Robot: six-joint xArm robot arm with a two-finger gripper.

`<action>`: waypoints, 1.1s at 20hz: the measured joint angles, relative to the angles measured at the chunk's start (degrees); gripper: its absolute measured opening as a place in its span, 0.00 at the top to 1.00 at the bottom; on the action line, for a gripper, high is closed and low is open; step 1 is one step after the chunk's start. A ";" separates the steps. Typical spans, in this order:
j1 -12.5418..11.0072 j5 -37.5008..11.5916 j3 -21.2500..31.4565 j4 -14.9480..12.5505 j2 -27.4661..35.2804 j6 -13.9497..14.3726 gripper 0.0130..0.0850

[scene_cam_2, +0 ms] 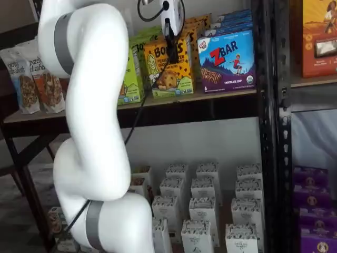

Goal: Pick up the orange box on the top shelf, the fifth box from the left

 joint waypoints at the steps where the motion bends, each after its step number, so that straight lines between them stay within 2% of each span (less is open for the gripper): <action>1: 0.01 0.05 0.03 0.03 -0.03 0.02 0.44; 4: 0.06 0.14 0.04 0.18 -0.07 0.08 0.50; 5: 0.07 0.10 0.09 0.21 -0.11 0.10 0.56; 12: 0.38 -0.38 0.49 -0.79 -0.31 0.25 0.56; 22: 0.05 -0.15 0.55 0.03 -0.38 0.05 0.56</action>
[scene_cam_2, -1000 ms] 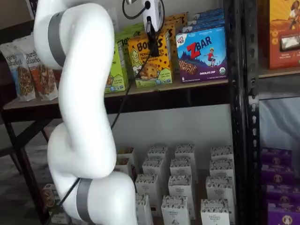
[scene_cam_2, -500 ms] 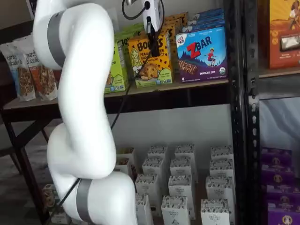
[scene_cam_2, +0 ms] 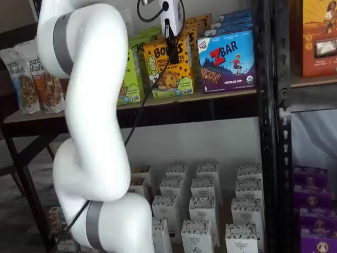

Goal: Pick up the orange box on the top shelf, the fifth box from the left

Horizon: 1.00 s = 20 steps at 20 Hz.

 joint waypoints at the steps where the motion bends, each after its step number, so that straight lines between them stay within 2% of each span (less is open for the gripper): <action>1: -0.04 0.09 -0.06 0.12 0.01 -0.02 0.56; 3: -0.10 0.25 -0.18 0.27 0.04 -0.05 0.56; 4: -0.13 0.25 -0.19 0.31 0.02 -0.07 0.61; 5: -0.15 0.32 -0.22 0.36 0.01 -0.09 0.61; 8: -0.18 0.44 -0.28 0.36 0.01 -0.10 0.72; 10: -0.10 1.02 -0.66 0.07 0.20 -0.07 0.72; 15: -0.49 3.85 -1.71 1.48 0.03 -0.10 0.72; 20: -1.28 5.25 1.57 2.73 -4.28 -0.50 0.72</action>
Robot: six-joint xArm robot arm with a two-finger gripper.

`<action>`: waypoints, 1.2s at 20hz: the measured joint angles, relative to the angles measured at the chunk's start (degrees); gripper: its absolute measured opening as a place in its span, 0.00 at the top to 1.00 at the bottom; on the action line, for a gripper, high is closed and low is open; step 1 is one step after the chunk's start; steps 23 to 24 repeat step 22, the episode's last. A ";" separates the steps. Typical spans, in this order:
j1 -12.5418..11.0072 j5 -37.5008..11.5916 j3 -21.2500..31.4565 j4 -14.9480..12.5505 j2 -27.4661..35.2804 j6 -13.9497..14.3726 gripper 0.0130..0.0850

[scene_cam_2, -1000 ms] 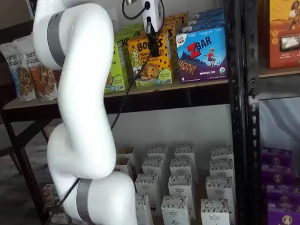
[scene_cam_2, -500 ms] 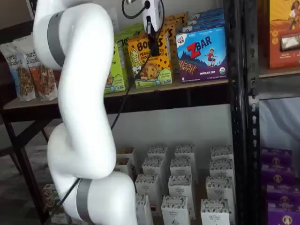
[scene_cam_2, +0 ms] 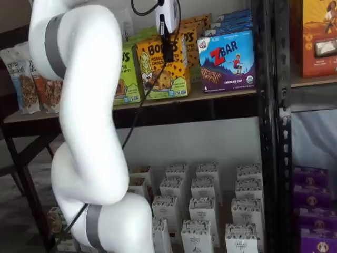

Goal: Pick up the orange box on the top shelf, the fifth box from the left

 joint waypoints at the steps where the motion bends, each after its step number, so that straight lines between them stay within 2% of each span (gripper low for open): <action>1: -0.28 0.48 0.73 0.50 -1.05 -0.13 0.72; 5: -1.02 3.39 3.67 1.97 -5.80 -0.32 0.72; 10: -0.50 5.41 8.55 1.89 -12.67 0.44 0.72; 15: 1.09 5.56 14.06 1.19 -19.58 1.96 0.72; 20: 3.63 5.76 18.80 -0.52 -24.82 4.03 0.72; 24: 4.16 5.70 20.26 -0.70 -26.32 4.53 0.72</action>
